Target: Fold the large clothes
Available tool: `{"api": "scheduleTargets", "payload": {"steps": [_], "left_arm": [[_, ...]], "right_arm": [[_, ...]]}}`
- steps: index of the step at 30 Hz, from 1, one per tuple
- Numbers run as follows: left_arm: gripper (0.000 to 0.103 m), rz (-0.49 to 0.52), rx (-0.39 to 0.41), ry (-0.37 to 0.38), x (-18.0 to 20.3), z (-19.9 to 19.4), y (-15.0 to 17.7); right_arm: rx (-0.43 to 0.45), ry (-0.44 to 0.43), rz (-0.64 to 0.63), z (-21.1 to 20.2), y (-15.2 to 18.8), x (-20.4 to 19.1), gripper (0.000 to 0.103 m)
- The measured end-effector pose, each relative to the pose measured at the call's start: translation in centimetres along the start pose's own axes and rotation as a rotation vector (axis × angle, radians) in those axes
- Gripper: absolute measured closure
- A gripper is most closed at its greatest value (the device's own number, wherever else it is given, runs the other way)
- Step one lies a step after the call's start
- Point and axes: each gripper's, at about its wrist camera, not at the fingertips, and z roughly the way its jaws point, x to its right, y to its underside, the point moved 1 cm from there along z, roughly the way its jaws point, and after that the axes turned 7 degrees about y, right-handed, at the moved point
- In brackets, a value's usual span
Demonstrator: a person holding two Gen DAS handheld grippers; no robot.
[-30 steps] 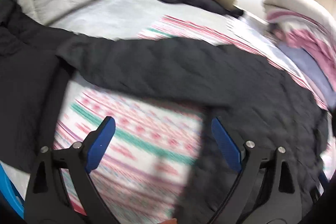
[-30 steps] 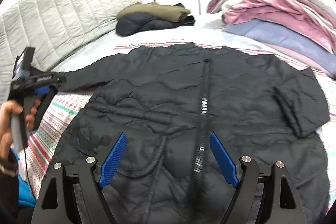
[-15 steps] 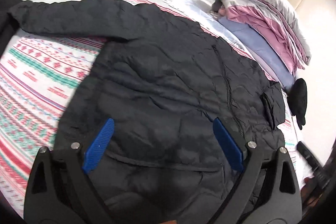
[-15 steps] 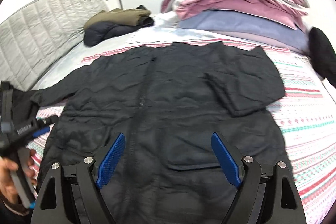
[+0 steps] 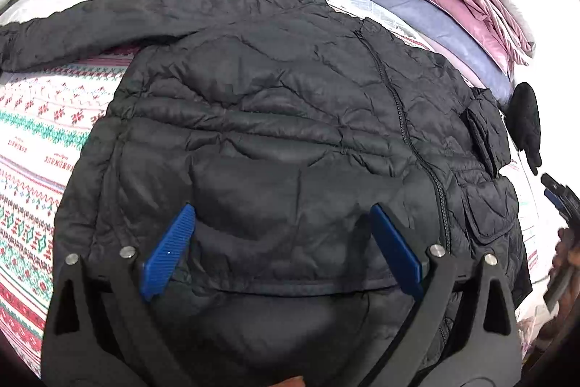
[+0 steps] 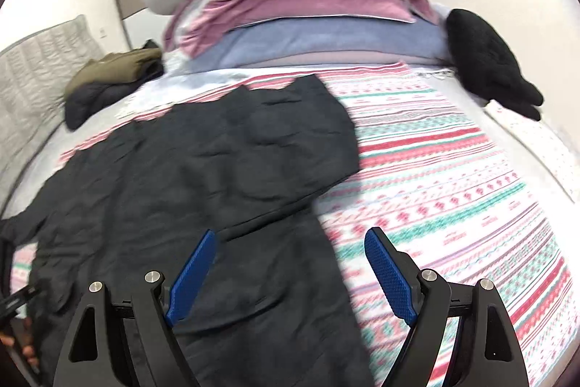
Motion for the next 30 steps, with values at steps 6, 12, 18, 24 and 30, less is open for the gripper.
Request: {"api": "scheduleTargets", "payload": {"steps": [6, 12, 18, 24, 30], "left_arm": [[0.006, 0.052, 0.063, 0.006, 1.4, -0.1, -0.7], [0.006, 0.093, 0.075, 0.024, 2.4, 0.7, -0.5], [0.006, 0.159, 0.065, -0.005, 3.0, 1.1, 0.0], [0.006, 0.237, 0.061, -0.039, 3.8, 1.4, 0.7], [0.006, 0.296, 0.050, -0.048, 4.4, 1.9, 1.2]], "right_arm": [[-0.025, -0.036, -0.182, 4.0, -1.4, -5.5, 0.018], [-0.109, 0.048, -0.377, 11.7, -1.4, -12.8, 0.028], [0.007, 0.150, -0.355, 10.3, -5.3, -9.2, 0.093], [0.136, 0.417, -0.180, 7.1, -14.0, 2.6, 0.096], [0.087, 0.665, -0.107, 10.5, -17.7, 12.4, 0.098]]}}
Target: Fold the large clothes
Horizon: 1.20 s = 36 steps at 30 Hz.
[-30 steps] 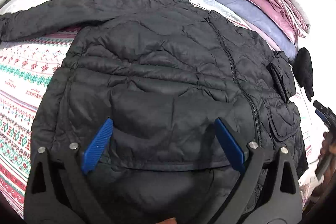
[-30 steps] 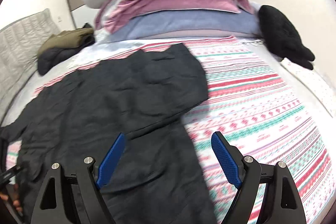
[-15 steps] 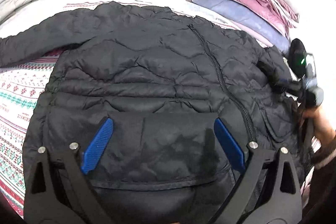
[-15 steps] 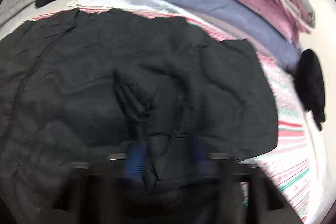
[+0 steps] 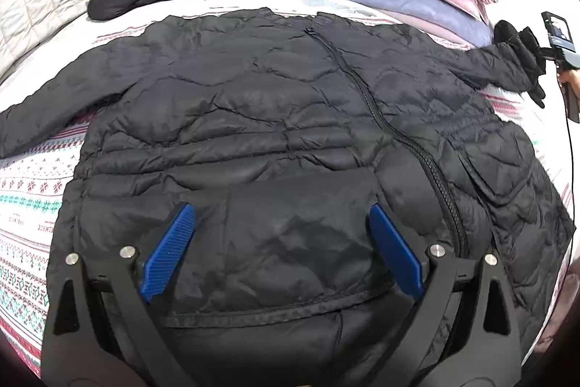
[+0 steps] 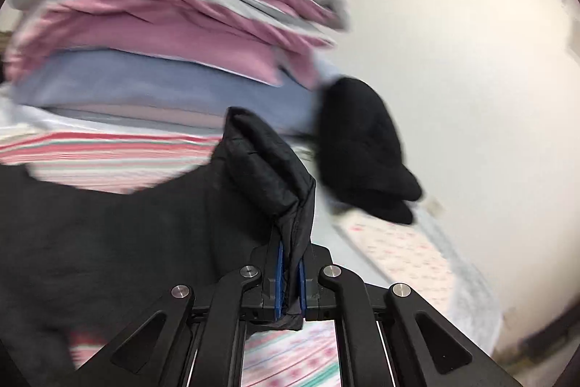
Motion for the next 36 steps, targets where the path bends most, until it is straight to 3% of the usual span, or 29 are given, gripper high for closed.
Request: {"api": "scheduleTargets", "payload": {"steps": [5, 11, 14, 16, 18, 20, 21, 25, 26, 29, 32, 34, 36], "left_arm": [[0.006, 0.026, -0.014, -0.001, 0.3, 0.4, 0.3], [0.006, 0.056, -0.035, 0.008, 0.1, 1.0, 0.6], [0.006, 0.059, -0.035, 0.007, 0.0, 0.9, 0.5], [0.006, 0.056, -0.031, 0.011, 0.1, 0.7, 0.4], [0.006, 0.049, -0.026, 0.015, 0.0, 0.3, 0.3], [0.006, 0.041, -0.016, 0.023, -0.4, -0.5, 0.2], [0.006, 0.039, -0.010, 0.027, -0.6, -0.9, 0.1], [0.006, 0.026, -0.003, 0.029, -1.3, -1.8, 0.0], [0.006, 0.019, -0.005, 0.032, -1.6, -2.1, 0.1], [0.006, 0.006, -0.017, 0.030, -2.1, -2.6, 0.3], [0.006, 0.005, -0.049, 0.024, -2.7, -2.5, 0.9], [0.006, 0.009, -0.114, 0.017, -3.5, -1.5, 1.8], [0.006, 0.017, -0.157, 0.010, -4.1, -1.0, 2.7]], "right_arm": [[-0.068, 0.112, -0.040, 7.2, 2.4, 0.2, 0.098], [-0.236, 0.171, -0.178, 15.2, 9.8, -3.4, 0.097], [-0.222, 0.198, -0.180, 14.7, 11.4, -3.6, 0.091], [-0.264, 0.161, -0.151, 13.8, 11.0, -3.2, 0.085], [-0.267, 0.070, -0.071, 11.3, 10.3, -2.1, 0.068], [-0.225, -0.037, 0.009, 7.6, 9.6, -1.2, 0.034], [-0.194, -0.109, 0.041, 5.3, 9.3, -0.9, 0.031], [-0.178, -0.464, 0.019, -2.6, 9.9, -1.8, 0.030], [-0.195, -0.587, -0.001, -4.8, 10.8, -2.5, 0.030], [-0.283, -0.818, -0.051, -9.8, 14.3, -4.3, 0.030], [-0.291, -0.911, -0.096, -13.8, 18.2, -5.3, 0.030], [-0.293, -0.903, -0.126, -14.8, 21.1, -5.9, 0.030], [-0.327, -0.873, -0.138, -13.3, 23.9, -5.8, 0.029]]}}
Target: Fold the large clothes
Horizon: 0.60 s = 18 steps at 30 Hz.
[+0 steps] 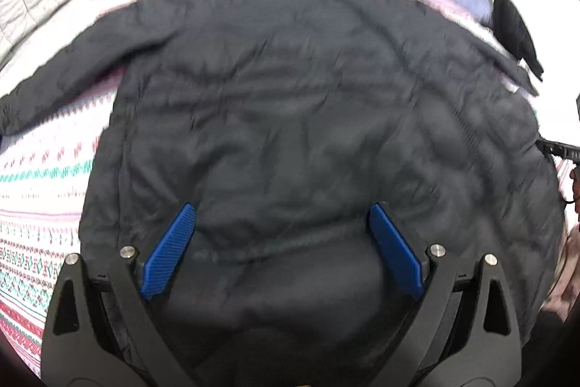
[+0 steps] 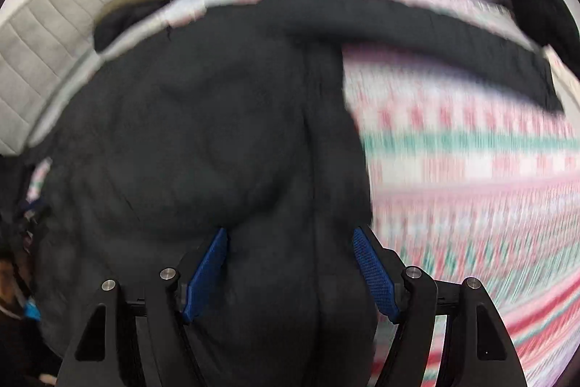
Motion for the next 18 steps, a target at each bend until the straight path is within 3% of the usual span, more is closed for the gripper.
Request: {"api": "scheduleTargets", "payload": {"steps": [3, 8, 12, 18], "left_arm": [[0.006, 0.012, -0.051, 0.055, -0.8, -0.4, 0.7], [0.005, 0.005, -0.130, 0.120, -2.5, -1.8, 1.6], [0.005, -0.130, -0.049, 0.117, -5.1, -4.1, 0.7], [0.005, -0.338, 0.068, 0.019, -9.6, -5.7, -0.2]], "right_arm": [[0.060, -0.009, 0.042, -0.3, 3.2, 1.4, 0.027], [-0.060, 0.119, 0.021, -2.7, 4.1, 0.8, 0.026], [0.017, 0.199, 0.005, -6.3, 1.8, -0.2, 0.026], [0.147, 0.126, -0.008, -8.4, -2.9, -6.6, 0.023]]}}
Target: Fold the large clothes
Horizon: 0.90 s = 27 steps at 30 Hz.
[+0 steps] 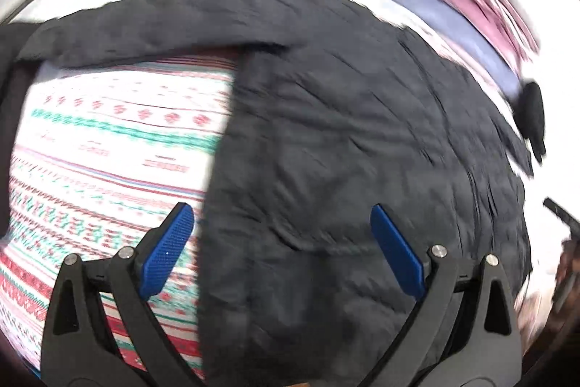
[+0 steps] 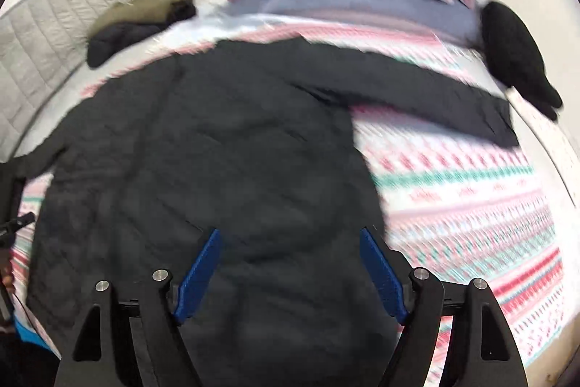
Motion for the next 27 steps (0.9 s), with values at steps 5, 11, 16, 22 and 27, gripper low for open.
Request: {"api": "scheduleTargets", "payload": {"steps": [5, 11, 16, 22, 27], "left_arm": [[0.005, -0.084, 0.078, -0.068, -2.7, -0.5, -1.5], [0.005, -0.176, 0.152, -0.105, -6.3, -0.5, -2.1], [0.005, -0.209, 0.208, -0.150, -8.5, -0.6, -2.6], [0.005, -0.297, 0.253, -0.144, -13.1, -0.7, -3.9], [0.005, -0.414, 0.308, -0.119, -17.5, -0.2, -6.2]], "right_arm": [[0.004, -0.068, 0.015, 1.9, -3.1, -6.2, 0.023], [0.056, -0.123, -0.019, 2.7, -5.0, -13.6, 0.022], [0.059, -0.168, -0.021, 5.5, -4.2, -17.2, 0.022], [-0.042, -0.162, -0.037, 10.1, -2.6, -18.2, 0.022], [-0.017, -0.162, -0.035, 10.5, -2.7, -17.7, 0.022]]}}
